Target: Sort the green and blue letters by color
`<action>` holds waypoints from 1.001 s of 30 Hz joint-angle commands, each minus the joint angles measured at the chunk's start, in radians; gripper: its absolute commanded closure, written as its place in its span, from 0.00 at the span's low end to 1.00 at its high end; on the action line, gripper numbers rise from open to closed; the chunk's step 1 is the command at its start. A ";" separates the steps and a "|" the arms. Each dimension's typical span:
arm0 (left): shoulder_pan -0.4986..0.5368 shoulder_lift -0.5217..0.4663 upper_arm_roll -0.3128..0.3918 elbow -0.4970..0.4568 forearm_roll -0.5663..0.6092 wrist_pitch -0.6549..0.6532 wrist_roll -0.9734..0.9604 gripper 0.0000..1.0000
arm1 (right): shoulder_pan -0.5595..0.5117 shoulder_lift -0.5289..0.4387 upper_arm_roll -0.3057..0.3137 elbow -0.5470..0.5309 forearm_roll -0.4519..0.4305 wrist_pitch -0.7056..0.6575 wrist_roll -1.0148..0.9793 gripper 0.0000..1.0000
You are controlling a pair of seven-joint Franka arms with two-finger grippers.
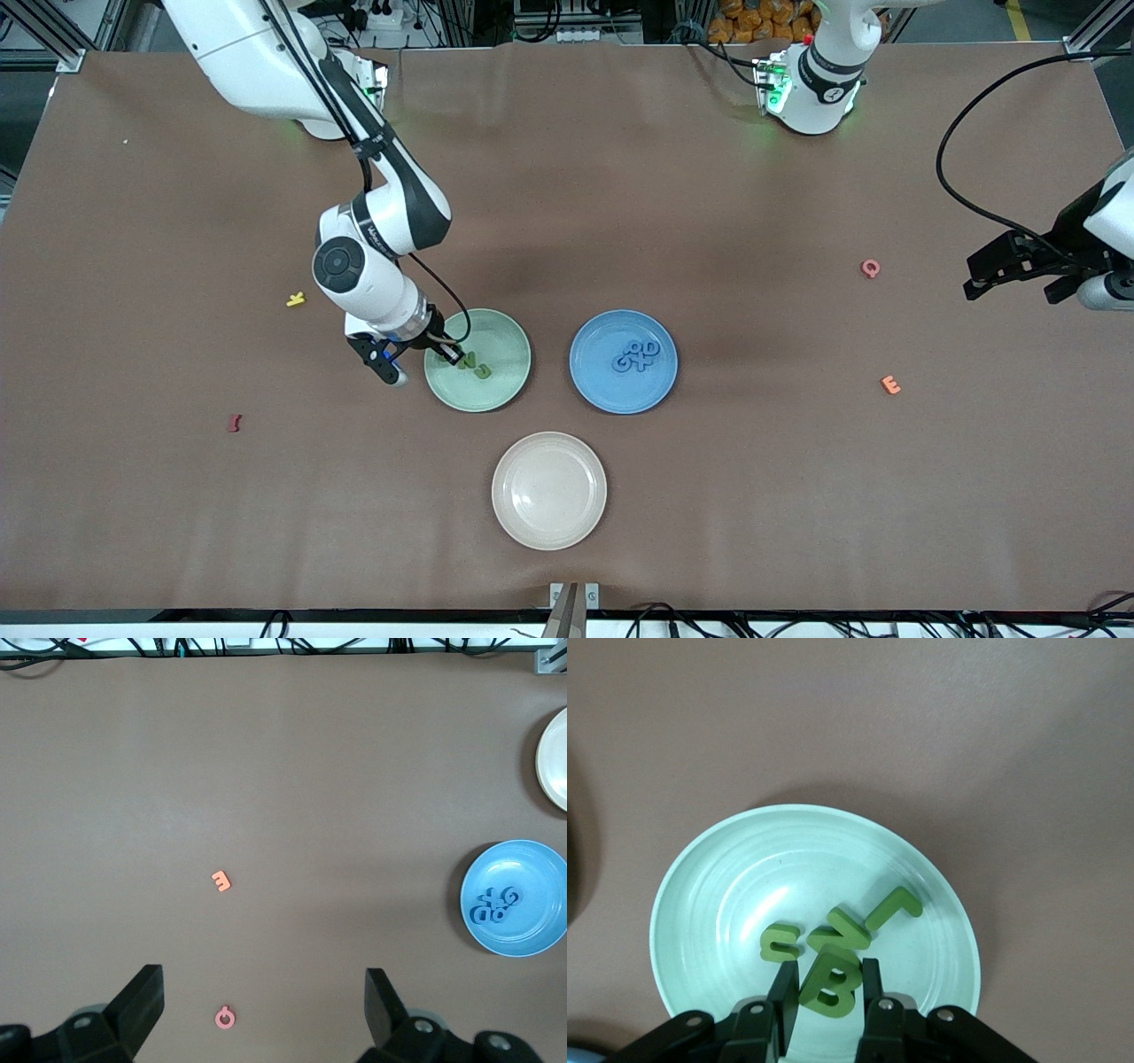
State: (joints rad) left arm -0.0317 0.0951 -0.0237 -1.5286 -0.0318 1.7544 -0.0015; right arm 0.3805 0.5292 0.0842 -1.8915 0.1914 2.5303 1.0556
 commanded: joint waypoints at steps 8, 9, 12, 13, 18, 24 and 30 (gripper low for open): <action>0.009 -0.003 -0.002 0.002 -0.007 0.010 0.000 0.00 | -0.100 -0.058 -0.018 0.019 -0.003 -0.117 -0.236 0.27; 0.009 -0.003 -0.002 0.002 -0.007 0.010 0.000 0.00 | -0.112 -0.066 -0.026 0.019 -0.003 -0.131 -0.270 0.27; 0.007 -0.003 -0.002 0.002 -0.007 0.010 0.000 0.00 | -0.141 -0.083 -0.055 0.019 -0.003 -0.157 -0.373 0.27; 0.007 -0.003 -0.002 0.002 -0.007 0.010 0.000 0.00 | -0.152 -0.087 -0.067 0.019 -0.003 -0.165 -0.411 0.27; 0.001 -0.003 -0.002 0.002 -0.026 0.030 0.000 0.00 | -0.212 -0.109 -0.125 0.019 -0.003 -0.209 -0.630 0.27; -0.002 -0.002 -0.001 0.002 -0.026 0.034 -0.002 0.00 | -0.305 -0.130 -0.133 0.019 -0.047 -0.249 -0.793 0.27; -0.002 -0.003 -0.002 0.002 -0.028 0.039 0.000 0.00 | -0.403 -0.138 -0.130 0.017 -0.167 -0.257 -0.894 0.27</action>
State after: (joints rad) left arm -0.0335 0.0951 -0.0257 -1.5286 -0.0398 1.7843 -0.0015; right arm 0.0446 0.4163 -0.0614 -1.8633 0.1006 2.2924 0.2397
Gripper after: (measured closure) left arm 0.000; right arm 0.264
